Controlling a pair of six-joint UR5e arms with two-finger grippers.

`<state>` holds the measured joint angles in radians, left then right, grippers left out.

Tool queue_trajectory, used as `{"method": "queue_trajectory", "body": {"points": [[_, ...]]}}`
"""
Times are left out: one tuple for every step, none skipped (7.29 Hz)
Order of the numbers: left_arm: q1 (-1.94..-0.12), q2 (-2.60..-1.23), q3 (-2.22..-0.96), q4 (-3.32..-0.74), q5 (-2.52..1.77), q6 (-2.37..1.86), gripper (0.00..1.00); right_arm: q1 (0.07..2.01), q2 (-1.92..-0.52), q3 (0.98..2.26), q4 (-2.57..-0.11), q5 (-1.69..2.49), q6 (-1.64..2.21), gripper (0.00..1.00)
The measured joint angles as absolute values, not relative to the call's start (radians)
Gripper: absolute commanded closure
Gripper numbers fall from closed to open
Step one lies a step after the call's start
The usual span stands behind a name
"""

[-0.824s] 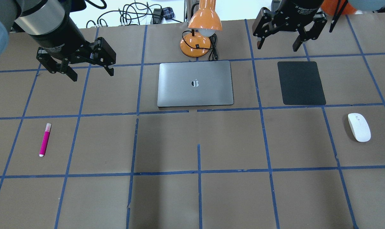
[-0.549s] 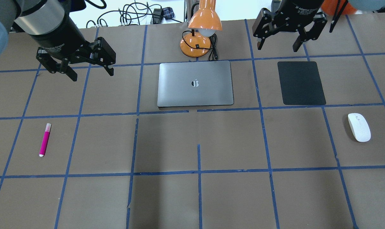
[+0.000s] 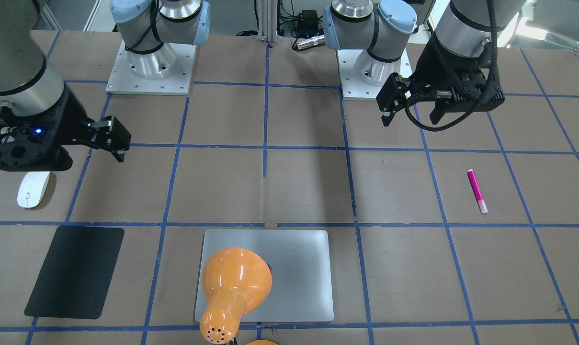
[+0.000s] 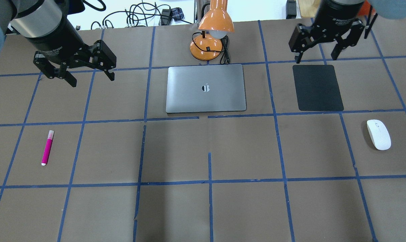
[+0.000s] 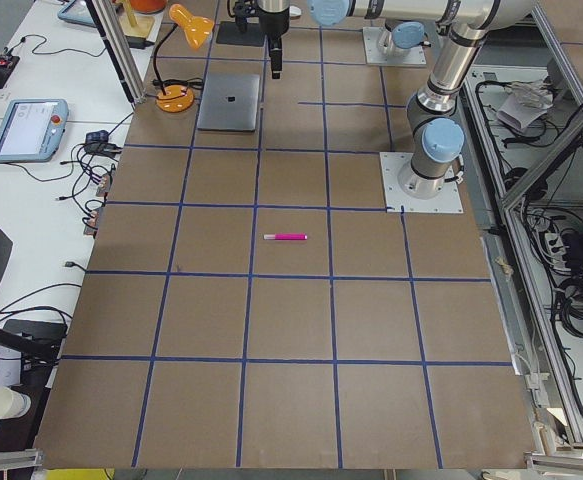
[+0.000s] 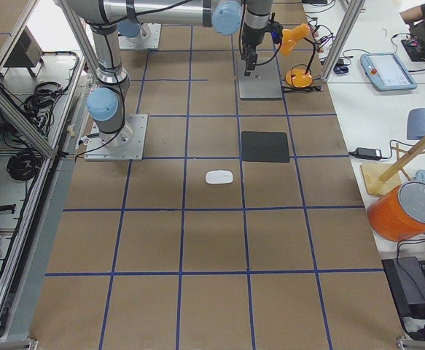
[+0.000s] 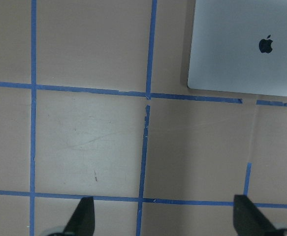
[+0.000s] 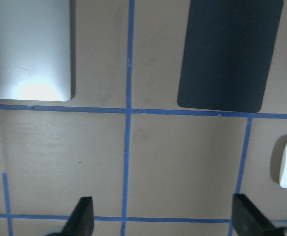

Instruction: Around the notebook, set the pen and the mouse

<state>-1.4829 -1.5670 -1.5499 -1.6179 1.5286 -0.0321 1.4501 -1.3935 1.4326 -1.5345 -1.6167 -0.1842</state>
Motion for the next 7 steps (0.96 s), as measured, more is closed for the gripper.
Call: {"method": "queue_trajectory", "body": {"points": [[-1.415,-1.576,-1.579,-1.604,1.528,0.032,0.00,1.341,-1.392,1.494,-1.595,-1.634,-0.290,0.00],[-1.313,-1.592,-1.638,-1.550,1.525,0.152,0.00,1.227,-1.391,1.579,-1.693,-1.642,-0.376,0.00],[-1.197,-1.617,-1.729,-1.440,1.522,0.295,0.00,1.127,-1.388,1.688,-1.843,-1.649,-0.471,0.00],[-1.096,-1.646,-1.828,-1.303,1.520,0.436,0.00,1.044,-1.384,1.800,-1.983,-1.649,-0.552,0.00],[-1.011,-1.686,-1.914,-1.159,1.519,0.554,0.00,0.979,-1.380,1.899,-2.090,-1.644,-0.603,0.00],[-0.948,-1.741,-1.974,-1.022,1.521,0.639,0.00,0.939,-1.368,1.970,-2.174,-1.639,-0.640,0.00],[-0.914,-1.798,-2.004,-0.927,1.525,0.686,0.00,0.921,-1.341,2.007,-2.219,-1.632,-0.657,0.00]]}}
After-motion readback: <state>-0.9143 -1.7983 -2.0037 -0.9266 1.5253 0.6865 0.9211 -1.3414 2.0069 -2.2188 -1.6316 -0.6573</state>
